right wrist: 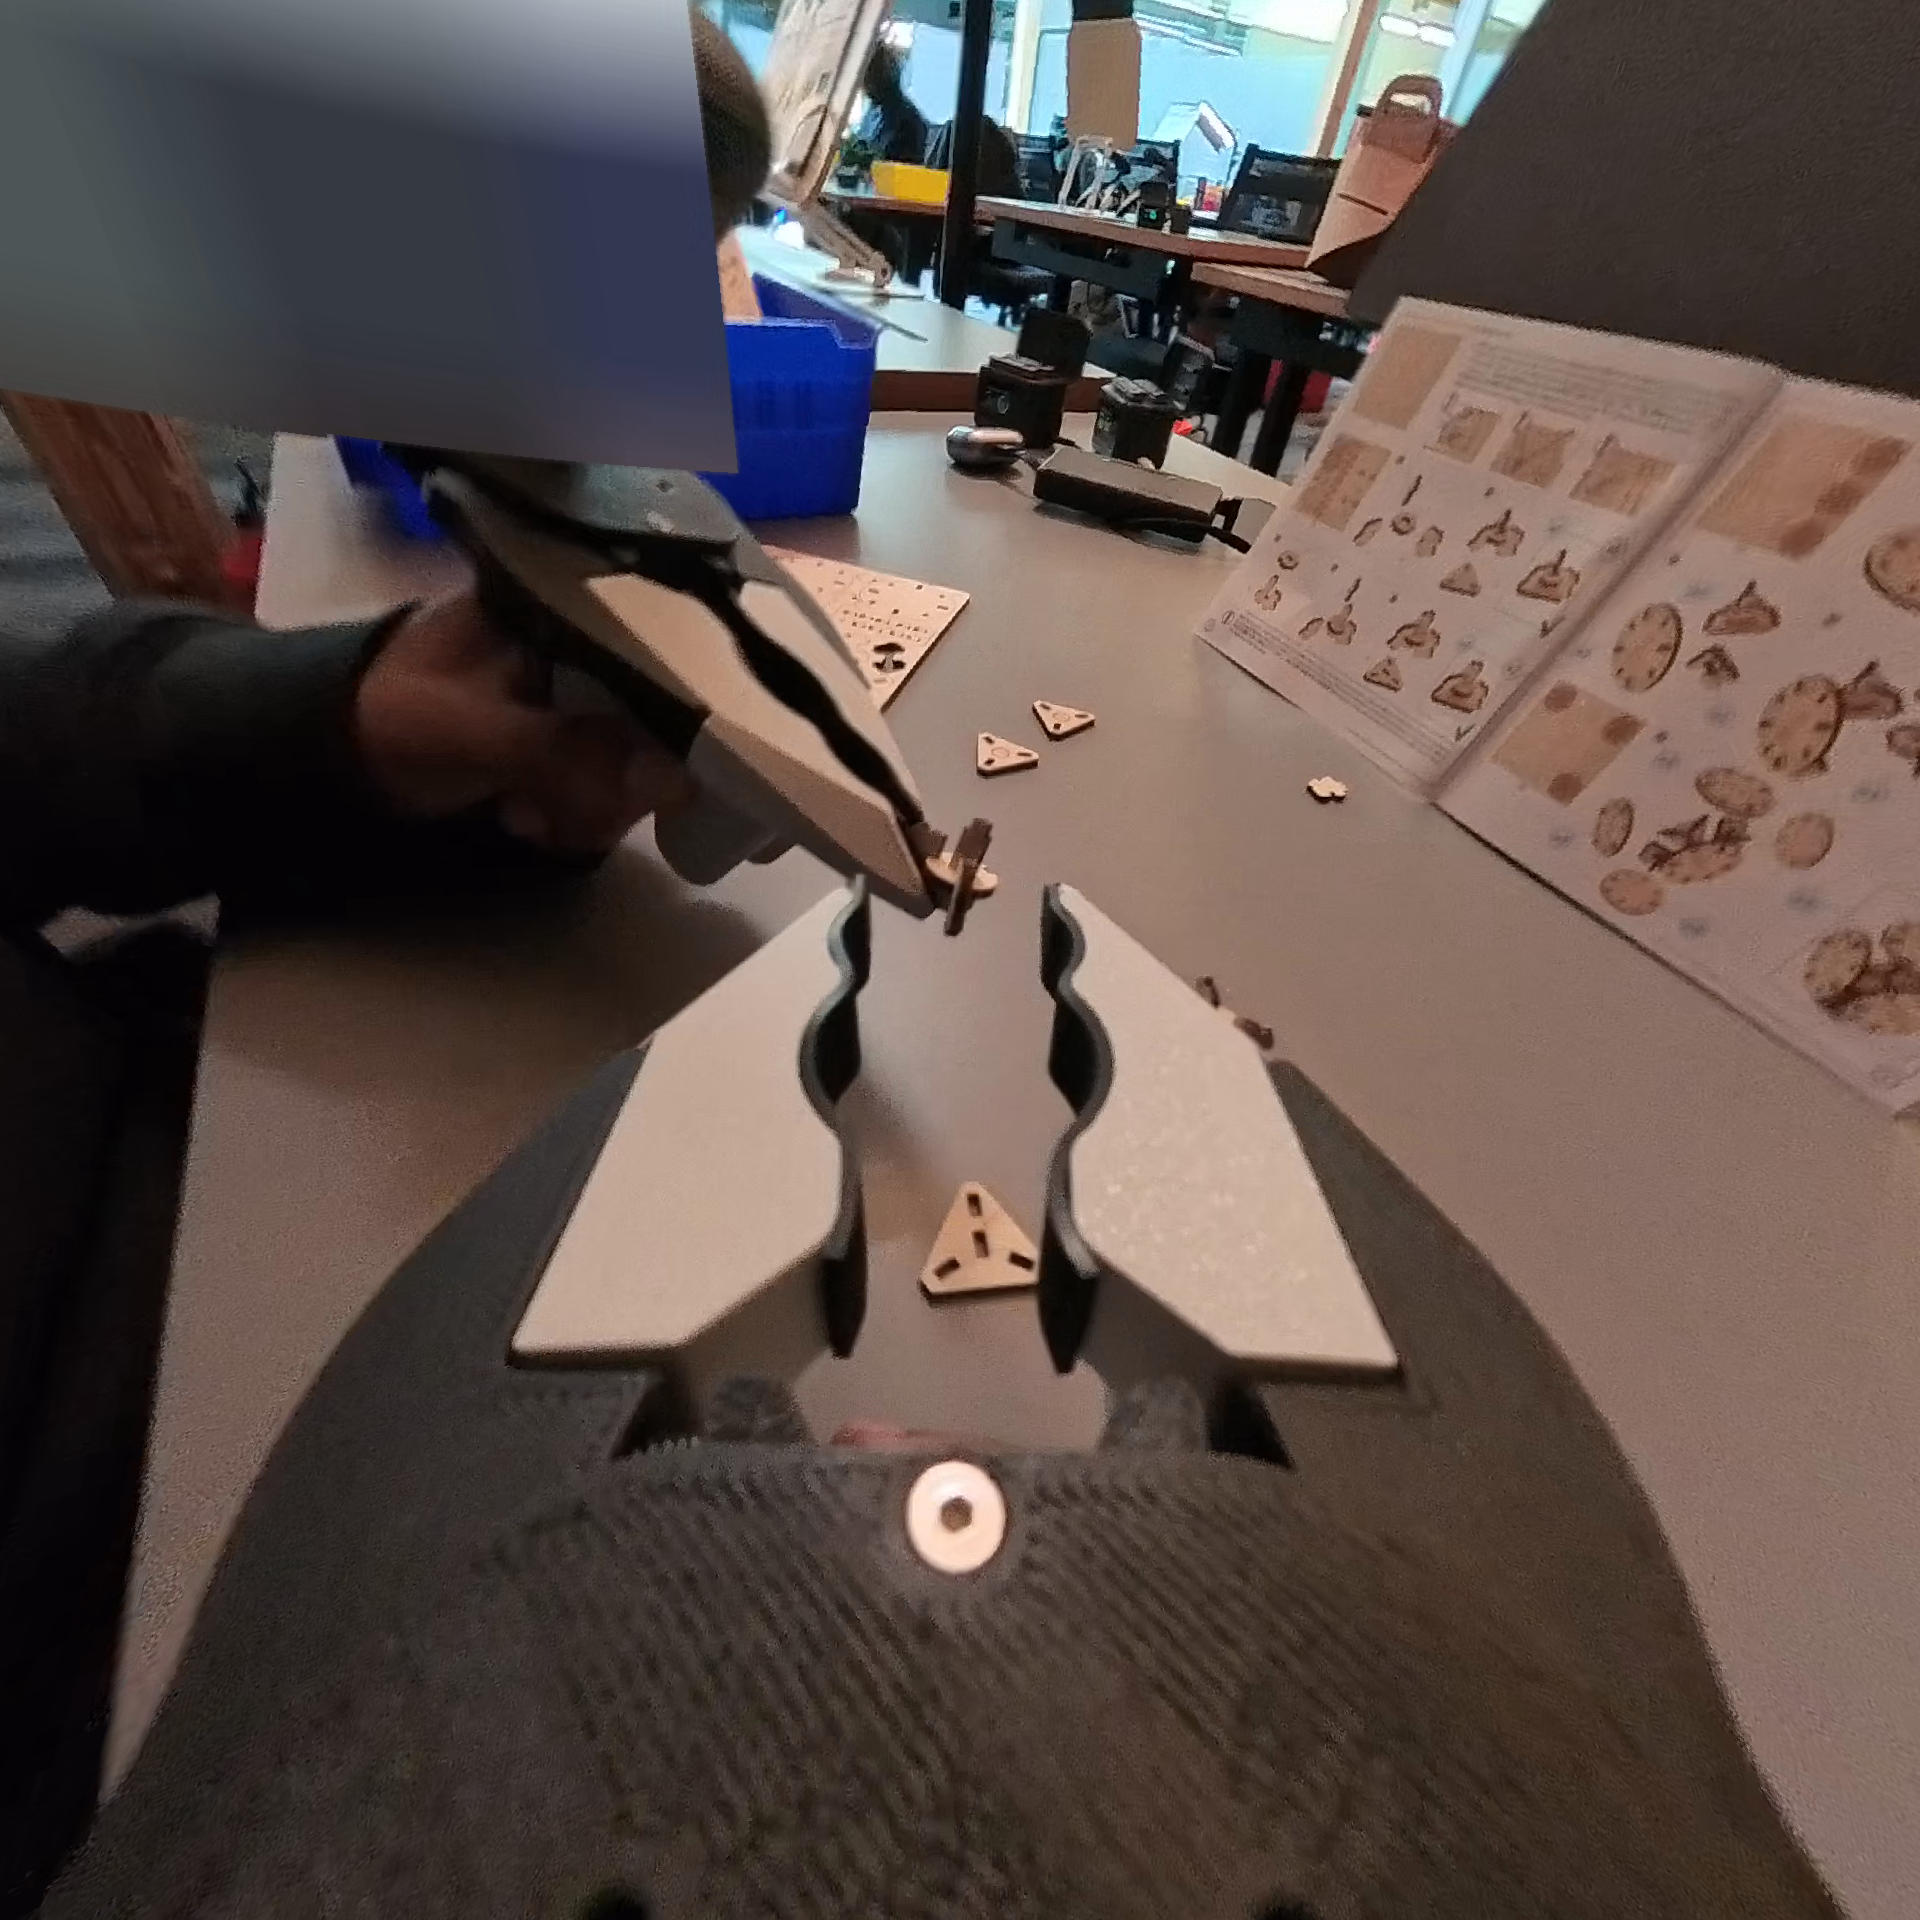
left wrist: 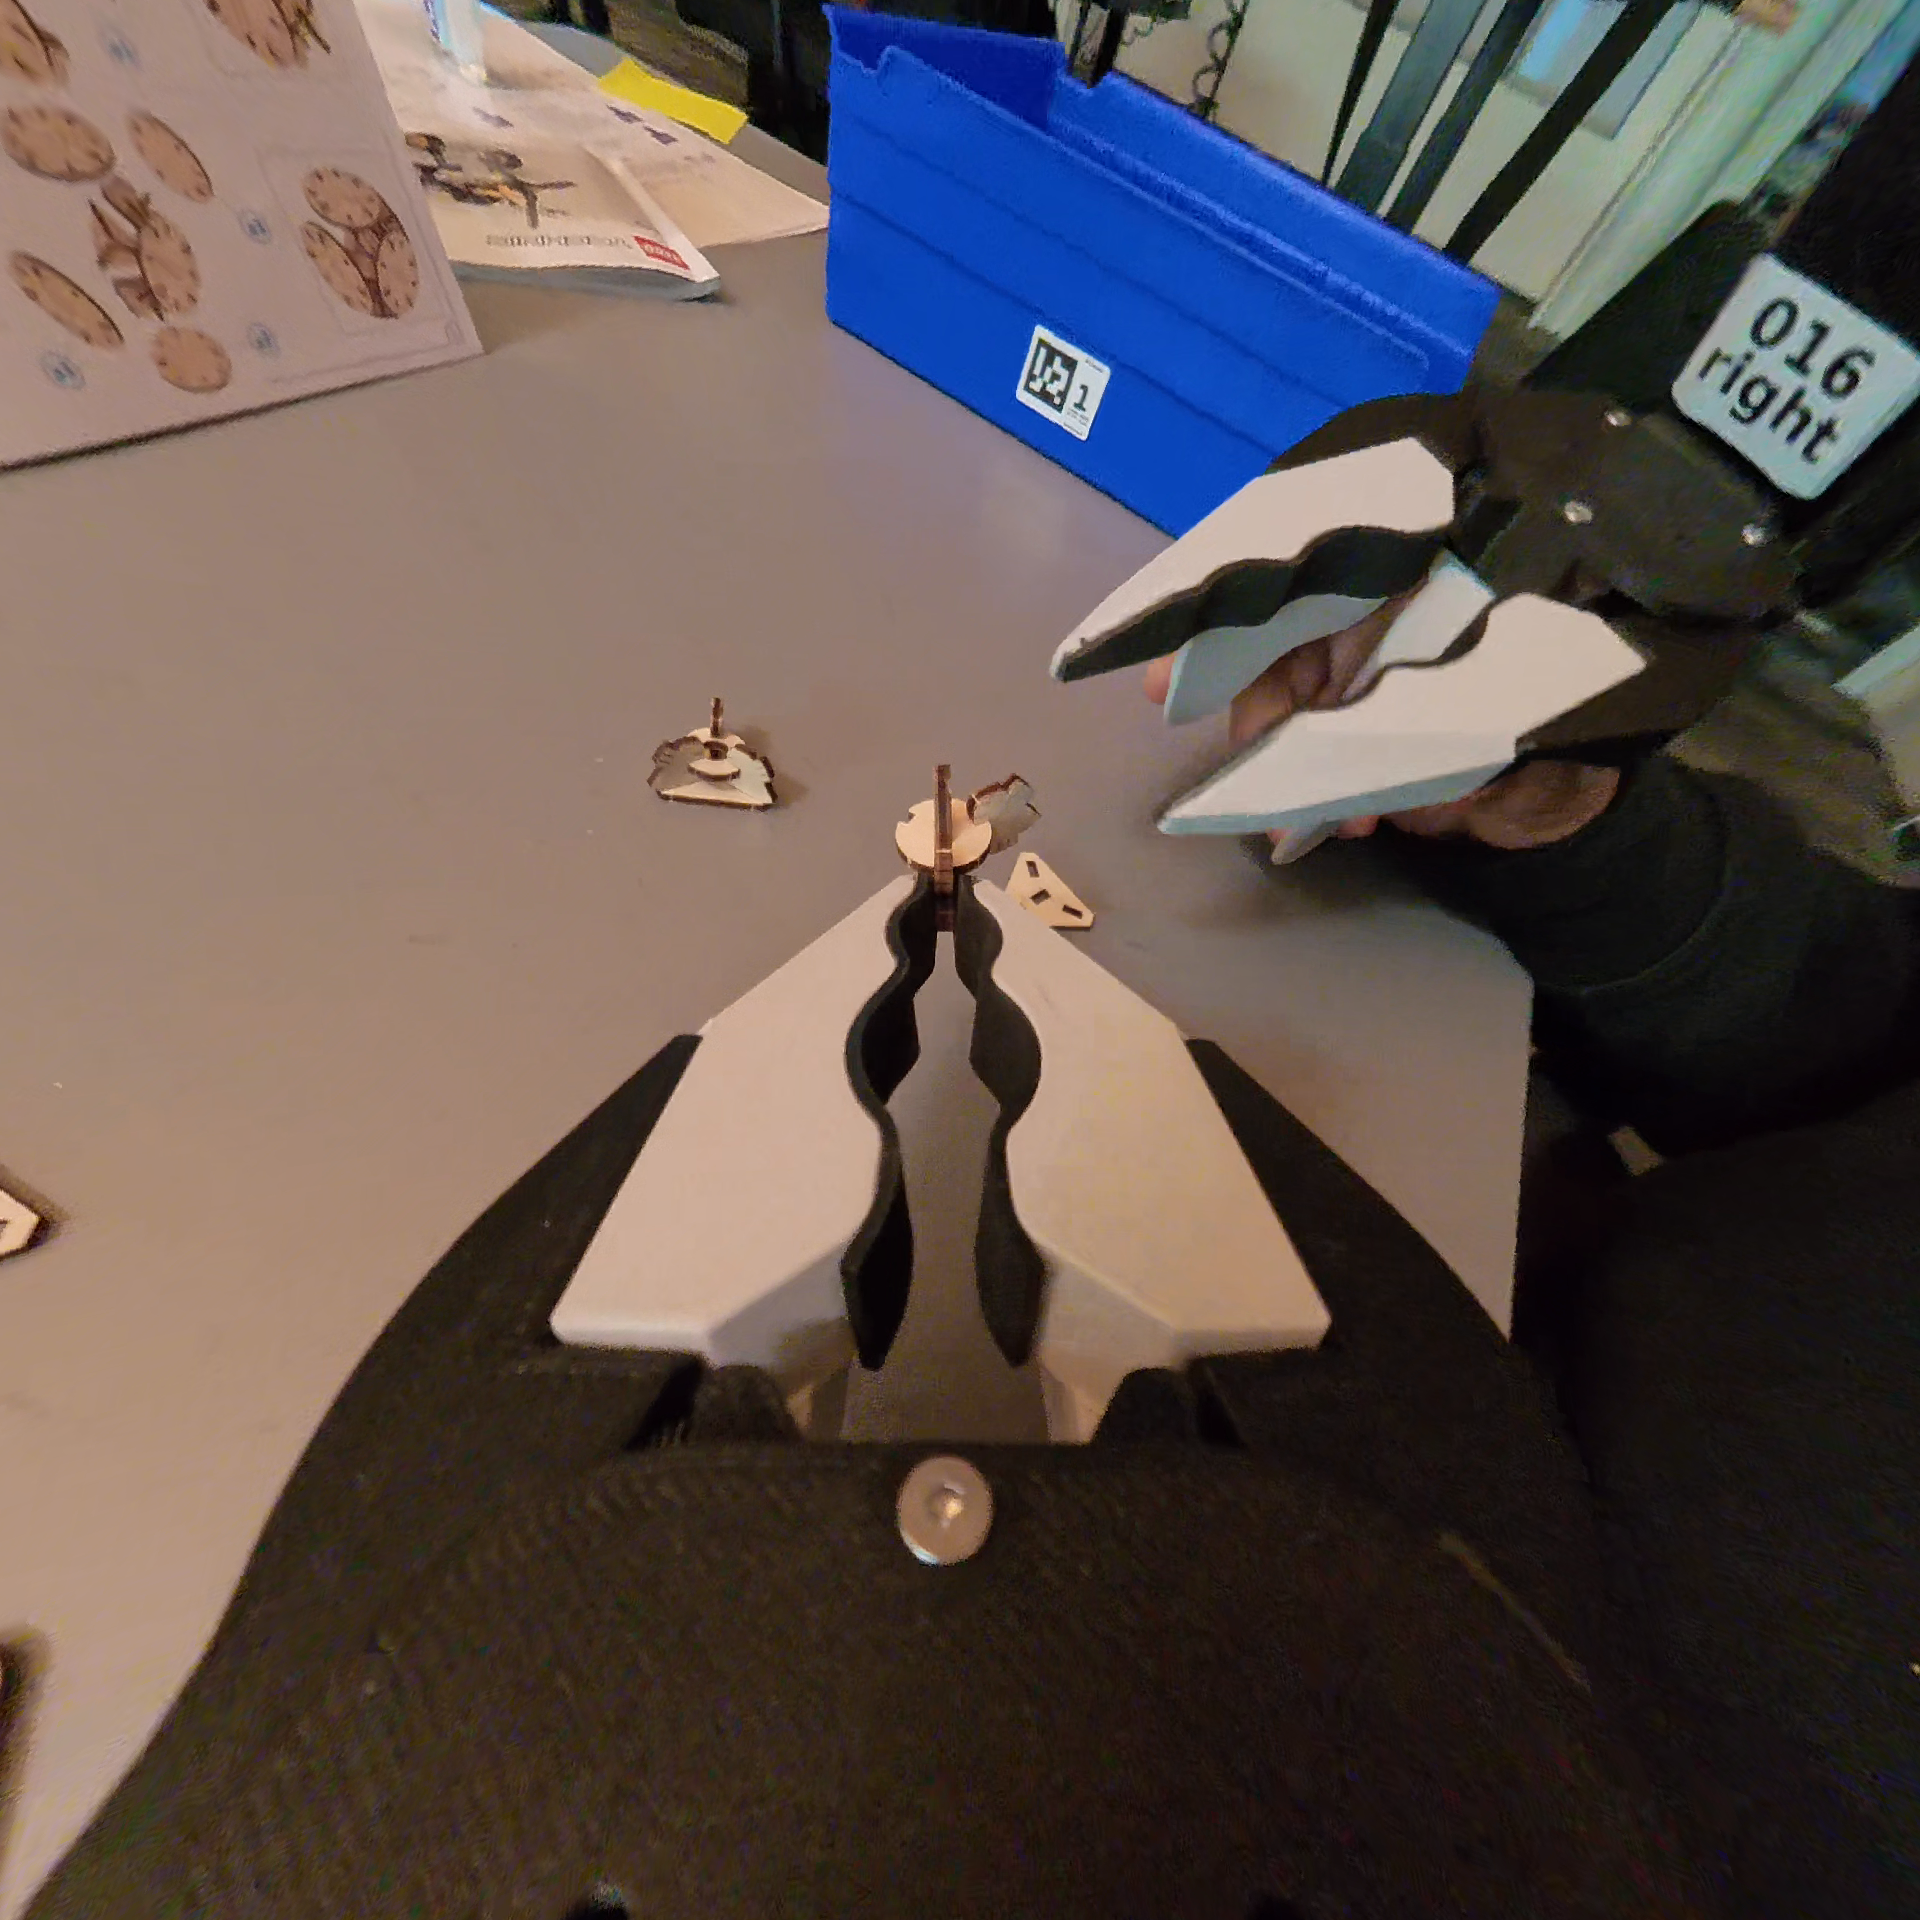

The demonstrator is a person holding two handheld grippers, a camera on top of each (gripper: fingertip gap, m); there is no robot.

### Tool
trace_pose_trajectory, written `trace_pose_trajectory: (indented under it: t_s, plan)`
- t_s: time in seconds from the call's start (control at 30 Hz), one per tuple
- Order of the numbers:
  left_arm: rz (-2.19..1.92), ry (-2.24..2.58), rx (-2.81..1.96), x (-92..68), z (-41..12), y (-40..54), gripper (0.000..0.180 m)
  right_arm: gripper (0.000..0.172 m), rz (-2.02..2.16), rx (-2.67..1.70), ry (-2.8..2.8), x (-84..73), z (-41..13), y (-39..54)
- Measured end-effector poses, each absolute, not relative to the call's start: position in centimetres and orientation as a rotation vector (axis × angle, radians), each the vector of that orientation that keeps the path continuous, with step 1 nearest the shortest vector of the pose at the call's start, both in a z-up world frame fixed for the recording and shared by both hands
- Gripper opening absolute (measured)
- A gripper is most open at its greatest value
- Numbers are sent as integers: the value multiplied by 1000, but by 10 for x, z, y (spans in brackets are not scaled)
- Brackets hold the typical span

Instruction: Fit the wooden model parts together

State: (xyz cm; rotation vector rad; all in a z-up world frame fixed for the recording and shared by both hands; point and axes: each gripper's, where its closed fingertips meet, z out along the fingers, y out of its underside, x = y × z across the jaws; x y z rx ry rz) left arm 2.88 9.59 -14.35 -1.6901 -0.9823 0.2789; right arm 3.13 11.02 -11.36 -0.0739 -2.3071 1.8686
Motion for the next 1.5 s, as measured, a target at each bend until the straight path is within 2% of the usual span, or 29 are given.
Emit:
trace_pose_trajectory:
  t_s: [0.2, 0.3, 0.47, 0.67, 0.93, 1.17, 1.5]
  plan:
    - [155, -1000, -1679, 32, -148, 99, 0, 31, 1547, 157, -2199, 28, -128, 111]
    - [138, -969, -1704, 35, -149, 104, 0, 29, 1606, 59, -2212, 19, -113, 117]
    - [228, -884, -1859, 42, -158, 118, 0, 11, 1718, -38, -2515, 27, -101, 118]
    - [160, -641, -1938, 66, -155, 143, 0, 0, 1324, 404, -2806, 48, -123, 132]
    - [140, -594, -1975, 72, -158, 147, 0, 5, 1183, 583, -3024, 69, -126, 138]
    - [54, -783, -1831, 56, -152, 132, 0, 7, 1236, 278, -2976, 60, -134, 137]
    - [-73, -980, -1647, 43, -152, 116, 0, 13, 1579, -284, -2818, 40, -127, 120]
